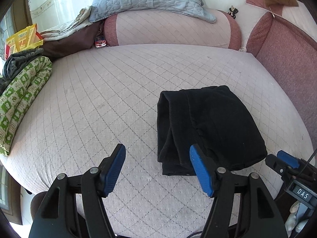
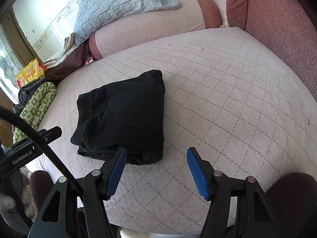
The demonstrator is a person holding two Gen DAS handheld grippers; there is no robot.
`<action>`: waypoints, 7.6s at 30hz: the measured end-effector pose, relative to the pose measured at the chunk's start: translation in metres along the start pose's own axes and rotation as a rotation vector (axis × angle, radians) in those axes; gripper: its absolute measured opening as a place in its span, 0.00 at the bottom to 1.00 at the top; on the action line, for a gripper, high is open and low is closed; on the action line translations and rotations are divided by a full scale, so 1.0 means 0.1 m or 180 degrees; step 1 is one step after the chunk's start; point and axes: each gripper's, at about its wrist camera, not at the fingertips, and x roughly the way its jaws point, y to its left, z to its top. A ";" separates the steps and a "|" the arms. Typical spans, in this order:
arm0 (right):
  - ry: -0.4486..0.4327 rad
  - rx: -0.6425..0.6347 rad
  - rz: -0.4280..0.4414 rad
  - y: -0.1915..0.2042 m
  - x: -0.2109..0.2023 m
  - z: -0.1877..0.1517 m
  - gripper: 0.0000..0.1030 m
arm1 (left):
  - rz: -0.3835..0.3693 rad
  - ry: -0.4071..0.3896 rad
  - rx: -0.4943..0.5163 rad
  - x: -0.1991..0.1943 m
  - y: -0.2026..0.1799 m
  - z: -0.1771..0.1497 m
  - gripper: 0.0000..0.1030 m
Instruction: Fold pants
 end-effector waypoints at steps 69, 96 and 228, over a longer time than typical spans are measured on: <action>0.0213 -0.0034 0.1002 0.41 1.12 1.62 0.36 | -0.1800 0.0415 -0.0771 1.21 0.42 1.30 0.35; -0.0024 -0.0254 0.0709 0.47 1.11 1.73 0.51 | -0.1994 0.0494 -0.1232 1.55 0.91 1.60 0.54; 0.0254 -0.0556 -0.0263 0.72 0.65 0.17 0.76 | -0.0053 0.0197 -0.0508 0.39 0.35 -0.01 1.00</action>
